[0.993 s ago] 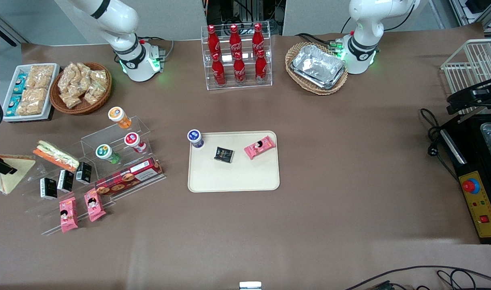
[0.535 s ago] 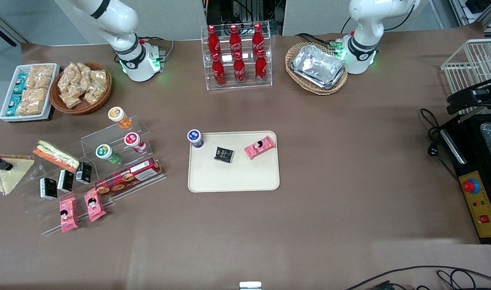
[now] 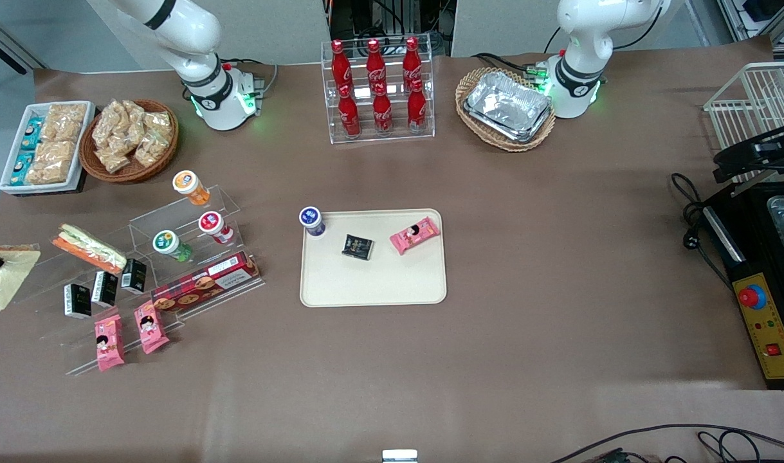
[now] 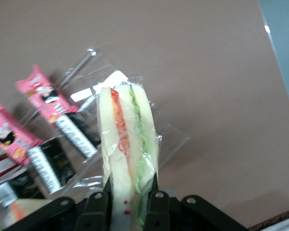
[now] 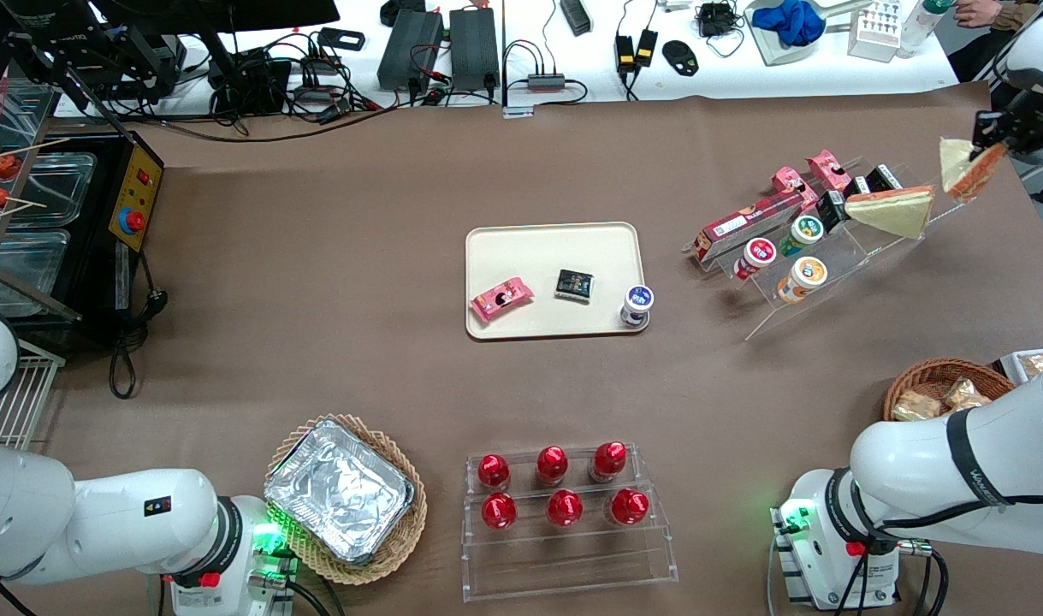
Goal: Place sandwich on tray
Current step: 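Carry the sandwich over to the cream tray with the right gripper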
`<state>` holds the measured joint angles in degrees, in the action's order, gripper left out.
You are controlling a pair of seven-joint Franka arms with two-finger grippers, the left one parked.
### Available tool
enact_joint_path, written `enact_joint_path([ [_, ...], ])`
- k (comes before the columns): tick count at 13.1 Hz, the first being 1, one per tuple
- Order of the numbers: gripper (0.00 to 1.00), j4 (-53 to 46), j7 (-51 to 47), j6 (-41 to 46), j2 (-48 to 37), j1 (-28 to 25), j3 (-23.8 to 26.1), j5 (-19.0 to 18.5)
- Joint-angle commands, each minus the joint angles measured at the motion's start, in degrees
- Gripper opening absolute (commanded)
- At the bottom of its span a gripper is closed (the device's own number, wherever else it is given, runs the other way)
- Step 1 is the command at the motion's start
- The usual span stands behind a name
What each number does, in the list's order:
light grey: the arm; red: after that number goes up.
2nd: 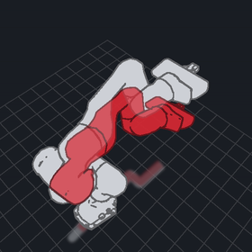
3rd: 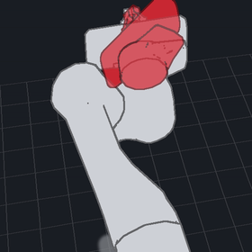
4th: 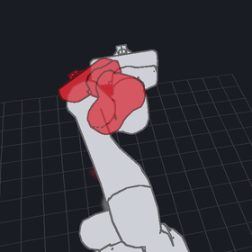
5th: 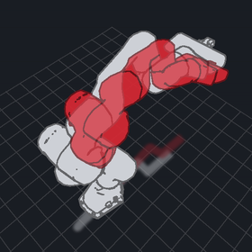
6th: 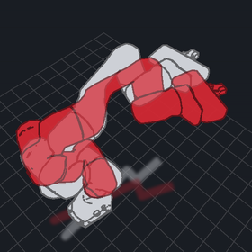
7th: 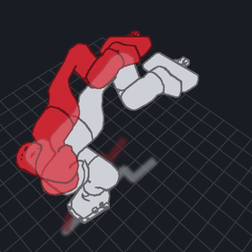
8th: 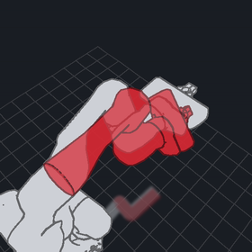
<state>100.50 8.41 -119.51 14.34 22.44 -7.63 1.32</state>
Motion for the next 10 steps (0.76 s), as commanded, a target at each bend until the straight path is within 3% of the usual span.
enact_joint_path([
  [1,0.28,-3.19,13.87,4.36,-0.8,-1.69,2.7,1.23],
  [4,0.29,-7.41,24.08,8.93,-0.71,-1.87,6.64,1.23],
  [7,0.29,-11.55,24.64,13.5,-0.63,-5.28,11.75,-1.92],
  [10,0.29,-11.91,24.03,13.86,-0.36,-11.0,12.11,-2.29],
])
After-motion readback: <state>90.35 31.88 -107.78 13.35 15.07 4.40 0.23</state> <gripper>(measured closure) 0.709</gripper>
